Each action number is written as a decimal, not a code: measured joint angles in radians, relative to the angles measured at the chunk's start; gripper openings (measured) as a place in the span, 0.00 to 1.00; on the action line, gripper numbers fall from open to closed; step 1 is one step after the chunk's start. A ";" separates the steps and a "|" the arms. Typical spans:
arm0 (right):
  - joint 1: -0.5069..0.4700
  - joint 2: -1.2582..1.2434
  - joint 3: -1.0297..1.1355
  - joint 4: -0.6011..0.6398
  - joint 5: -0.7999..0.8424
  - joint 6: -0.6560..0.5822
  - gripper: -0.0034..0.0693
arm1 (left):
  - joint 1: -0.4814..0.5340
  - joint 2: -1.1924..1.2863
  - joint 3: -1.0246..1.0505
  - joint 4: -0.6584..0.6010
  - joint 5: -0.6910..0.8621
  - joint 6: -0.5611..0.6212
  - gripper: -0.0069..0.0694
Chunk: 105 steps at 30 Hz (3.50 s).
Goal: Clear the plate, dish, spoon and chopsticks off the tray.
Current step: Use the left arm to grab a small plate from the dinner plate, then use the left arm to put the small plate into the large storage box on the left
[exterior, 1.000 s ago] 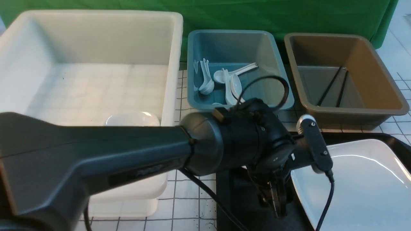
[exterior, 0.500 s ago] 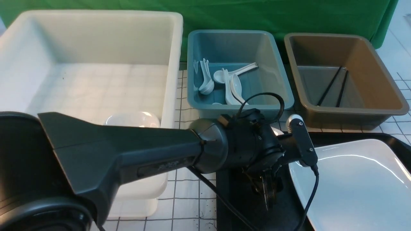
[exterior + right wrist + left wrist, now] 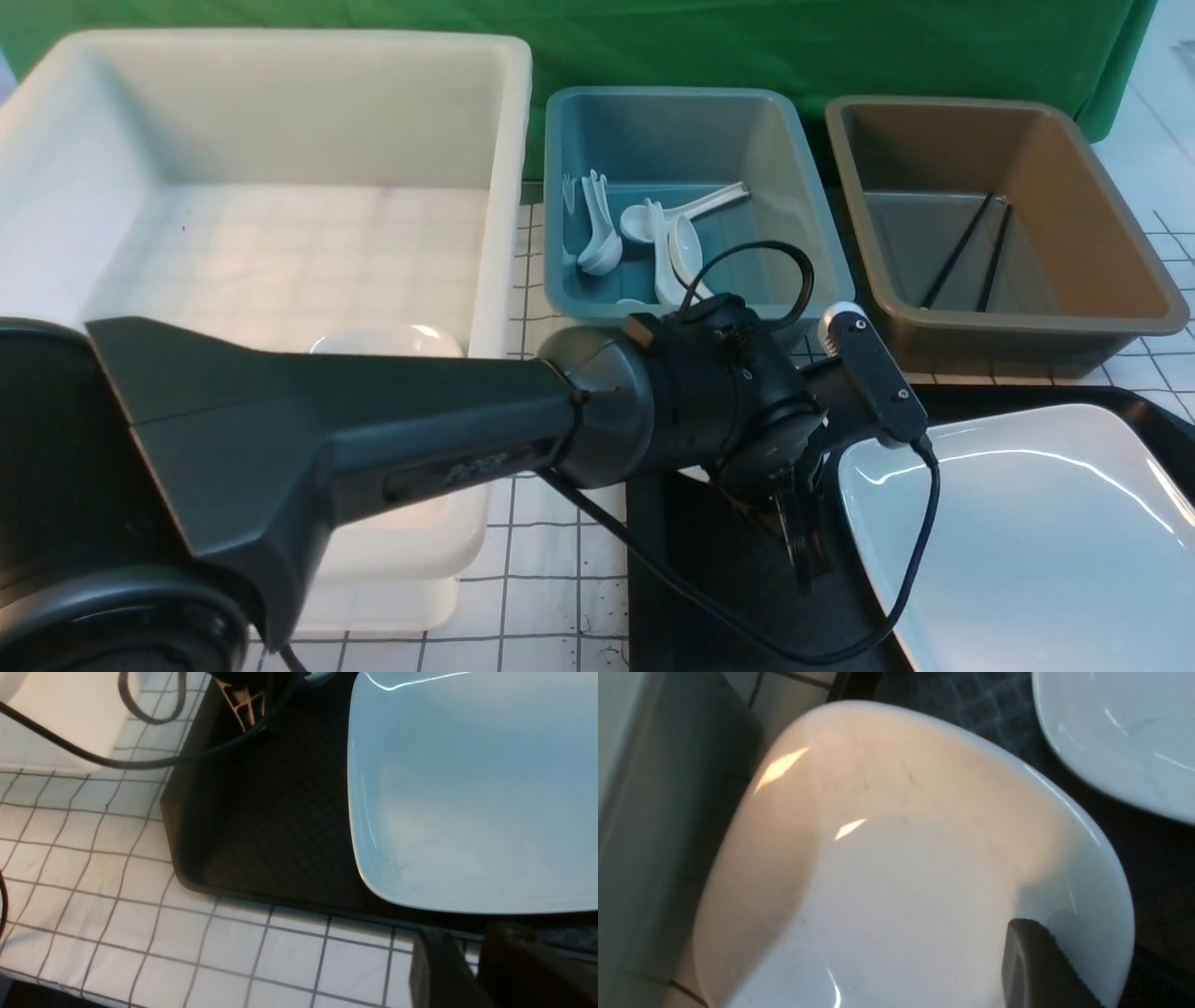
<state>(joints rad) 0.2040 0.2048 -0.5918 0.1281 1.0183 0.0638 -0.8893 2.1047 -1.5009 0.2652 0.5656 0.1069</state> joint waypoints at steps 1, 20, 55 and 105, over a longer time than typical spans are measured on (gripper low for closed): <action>0.000 0.000 0.000 0.000 0.000 0.000 0.32 | 0.000 -0.006 0.000 -0.019 0.006 0.004 0.19; 0.000 0.000 0.000 0.000 0.001 -0.007 0.32 | 0.000 -0.387 0.014 -0.274 0.120 -0.006 0.10; 0.000 0.000 0.000 0.000 -0.019 -0.027 0.32 | 0.536 -0.532 0.200 -0.256 0.295 0.313 0.10; 0.000 0.000 0.000 0.000 -0.031 -0.041 0.32 | 0.583 -0.399 0.628 -0.193 -0.435 0.415 0.15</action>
<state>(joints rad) 0.2040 0.2048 -0.5918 0.1281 0.9871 0.0224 -0.3059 1.7053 -0.8728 0.0720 0.1303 0.5223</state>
